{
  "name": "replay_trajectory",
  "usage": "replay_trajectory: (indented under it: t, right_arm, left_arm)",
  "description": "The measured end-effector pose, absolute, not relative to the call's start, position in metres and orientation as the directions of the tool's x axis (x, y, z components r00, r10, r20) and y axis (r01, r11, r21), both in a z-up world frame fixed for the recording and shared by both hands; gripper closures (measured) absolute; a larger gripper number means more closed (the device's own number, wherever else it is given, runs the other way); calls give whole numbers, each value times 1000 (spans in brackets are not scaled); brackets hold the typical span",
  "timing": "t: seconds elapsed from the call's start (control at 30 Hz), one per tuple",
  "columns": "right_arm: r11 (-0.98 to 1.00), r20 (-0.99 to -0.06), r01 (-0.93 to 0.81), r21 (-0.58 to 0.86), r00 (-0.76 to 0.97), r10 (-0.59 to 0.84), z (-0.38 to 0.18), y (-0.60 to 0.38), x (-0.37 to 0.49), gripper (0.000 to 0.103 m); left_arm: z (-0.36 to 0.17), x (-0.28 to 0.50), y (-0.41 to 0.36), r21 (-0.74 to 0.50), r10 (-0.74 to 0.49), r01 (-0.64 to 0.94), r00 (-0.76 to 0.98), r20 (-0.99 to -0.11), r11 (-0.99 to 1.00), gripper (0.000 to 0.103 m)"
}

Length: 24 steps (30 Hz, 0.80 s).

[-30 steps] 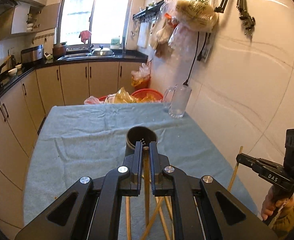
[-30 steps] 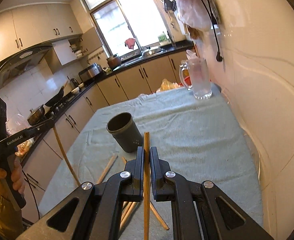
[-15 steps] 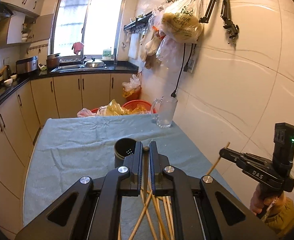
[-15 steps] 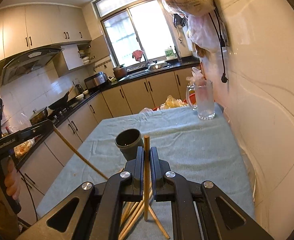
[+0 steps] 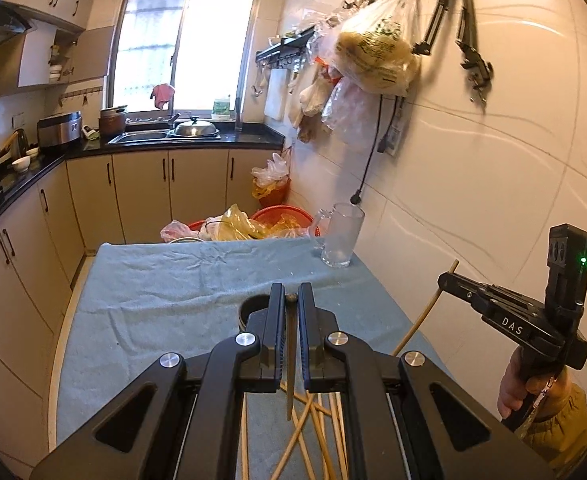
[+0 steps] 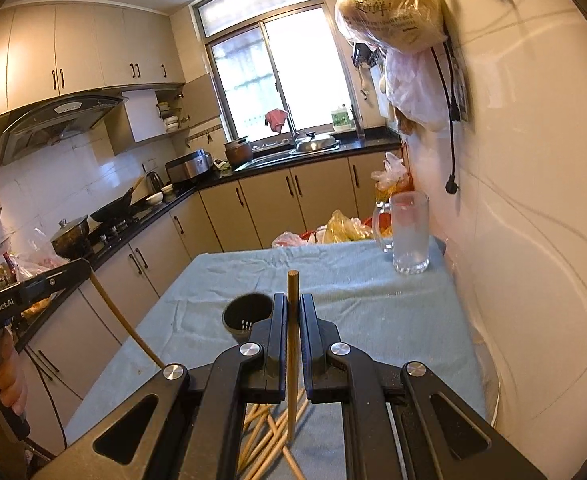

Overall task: Organize utensils
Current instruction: 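Lift the chopsticks and carry both tools over the black utensil holder, then open both tools to drop the chopsticks into the holder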

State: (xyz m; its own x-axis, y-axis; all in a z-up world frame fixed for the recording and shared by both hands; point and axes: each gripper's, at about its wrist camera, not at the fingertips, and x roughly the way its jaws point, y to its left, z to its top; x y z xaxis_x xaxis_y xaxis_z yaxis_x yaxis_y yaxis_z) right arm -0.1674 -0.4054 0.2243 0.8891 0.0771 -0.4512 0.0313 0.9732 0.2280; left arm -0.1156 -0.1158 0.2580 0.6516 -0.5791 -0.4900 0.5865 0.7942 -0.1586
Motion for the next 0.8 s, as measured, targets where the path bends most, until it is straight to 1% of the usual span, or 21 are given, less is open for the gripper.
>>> replay_trajectory:
  t: [0.17,0.37,0.5,0.6,0.67,0.8]
  right_arm:
    - [971,-422,11,240,902,94,245,-406,-142,97]
    - [962,-347,-33,271,929,130,280,-403,-107,97]
    - [952,-305,-56,301,940,151,289,-398,-83,97]
    - [959,-312,-40,281,941,131,278,-388,-62,97]
    - [960,-342,-27,277,931,125,263,-384,-49,97]
    - [949,-429,-6,316,891,148,229,-386,-22,97]
  left_arm:
    - [279,-96,-116,-169,-579,576,668,-467,800,97]
    - [315,-75,-119,-161,-572,560,717,-398,813,97]
    - [318,-56,-129,-163,-566,550,728,-387,819,97]
    - [298,-35,-140,-171,-544,526,720,-432,833,97]
    - [282,-22,-148,-162,-519,508,714,-470,846,97]
    - [245,-1,-157,-158,-488,489,679,-549,858,97]
